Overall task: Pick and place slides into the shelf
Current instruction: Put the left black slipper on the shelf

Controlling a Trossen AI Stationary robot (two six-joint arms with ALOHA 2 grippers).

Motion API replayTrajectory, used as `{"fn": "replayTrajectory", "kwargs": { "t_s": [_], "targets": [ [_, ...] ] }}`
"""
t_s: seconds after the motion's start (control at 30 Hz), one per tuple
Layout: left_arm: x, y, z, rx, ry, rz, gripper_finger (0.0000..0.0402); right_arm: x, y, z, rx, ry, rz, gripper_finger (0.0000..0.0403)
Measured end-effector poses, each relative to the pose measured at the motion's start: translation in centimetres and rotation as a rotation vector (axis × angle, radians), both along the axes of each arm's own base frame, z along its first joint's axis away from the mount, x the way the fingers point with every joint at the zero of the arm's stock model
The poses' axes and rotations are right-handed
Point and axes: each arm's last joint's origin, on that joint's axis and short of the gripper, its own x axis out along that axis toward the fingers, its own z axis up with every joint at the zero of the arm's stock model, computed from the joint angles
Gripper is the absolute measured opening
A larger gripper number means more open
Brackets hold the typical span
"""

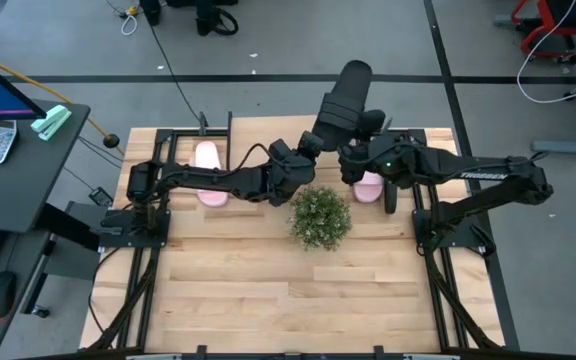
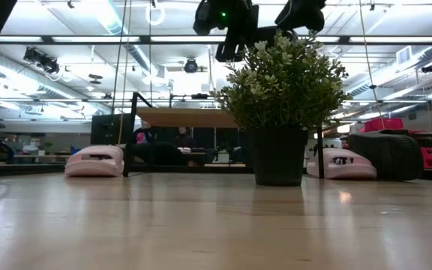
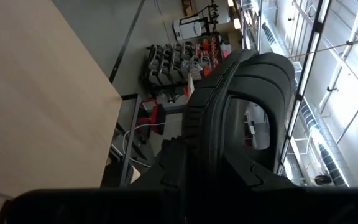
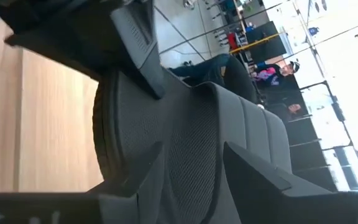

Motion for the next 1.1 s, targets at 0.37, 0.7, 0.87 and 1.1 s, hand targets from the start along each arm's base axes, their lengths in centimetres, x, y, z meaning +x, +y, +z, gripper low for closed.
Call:
{"fn": "replayTrajectory", "kwargs": {
  "t_s": [0.37, 0.7, 0.87, 1.1],
  "targets": [
    [0.0, -0.5, 0.0, 0.001, -0.007, -0.007, 0.0059, 1.2, 0.0, 0.0, -0.147, 0.082, 0.000, 0.0167],
    [0.1, -1.5, 0.1, 0.025, 0.027, -0.032, 0.0059, 0.9, -0.5, 0.3, -0.177, 0.091, -0.071, 0.0168],
    [0.1, -1.7, 0.1, 0.027, 0.027, -0.035, 0.0059, 0.8, -1.0, 0.3, -0.174, 0.090, -0.087, 0.0168],
    [0.1, -2.0, 0.1, 0.031, 0.031, -0.040, 0.0059, 0.8, -1.0, 0.3, -0.174, 0.089, -0.089, 0.0129]
  ]
}}
